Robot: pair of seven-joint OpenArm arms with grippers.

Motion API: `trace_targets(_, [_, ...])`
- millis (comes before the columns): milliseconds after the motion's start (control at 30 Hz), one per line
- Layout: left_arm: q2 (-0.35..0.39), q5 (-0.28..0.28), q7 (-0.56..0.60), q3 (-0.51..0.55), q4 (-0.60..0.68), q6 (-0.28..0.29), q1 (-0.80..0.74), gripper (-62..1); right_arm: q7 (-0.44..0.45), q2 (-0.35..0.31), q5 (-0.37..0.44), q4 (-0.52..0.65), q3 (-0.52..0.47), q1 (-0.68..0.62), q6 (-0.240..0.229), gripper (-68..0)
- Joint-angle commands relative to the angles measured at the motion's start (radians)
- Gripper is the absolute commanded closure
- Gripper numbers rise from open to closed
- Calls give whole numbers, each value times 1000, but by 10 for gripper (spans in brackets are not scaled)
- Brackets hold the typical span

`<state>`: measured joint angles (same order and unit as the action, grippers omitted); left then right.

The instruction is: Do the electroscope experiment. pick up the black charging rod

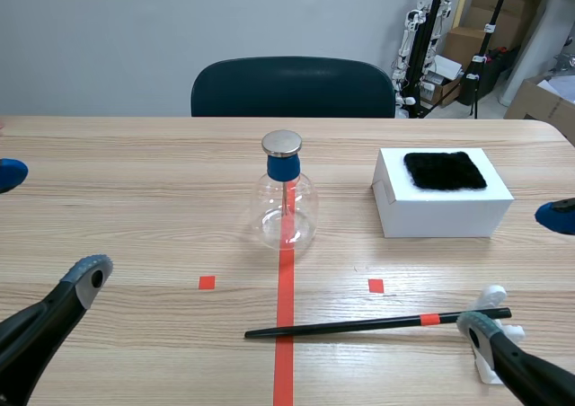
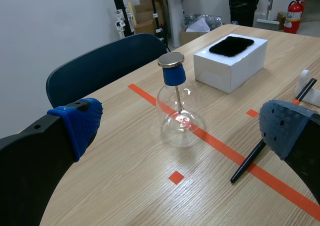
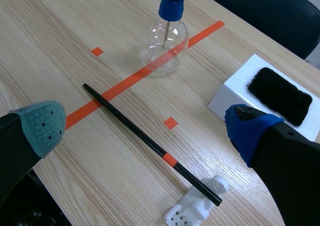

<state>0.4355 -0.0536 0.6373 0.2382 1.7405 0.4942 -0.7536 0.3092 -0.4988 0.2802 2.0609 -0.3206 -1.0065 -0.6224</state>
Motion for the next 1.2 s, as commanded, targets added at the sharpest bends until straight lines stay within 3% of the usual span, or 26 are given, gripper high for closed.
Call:
trace_targets(0, [0, -13, 16, -2, 3, -1, -8, -623, 14, -5, 12, 20, -8, 4, 0, -671])
trace_targets(1167, [0, -13, 16, -2, 0, -1, -8, -623, -16, -8, 11, 19, -8, 29, 1, -671])
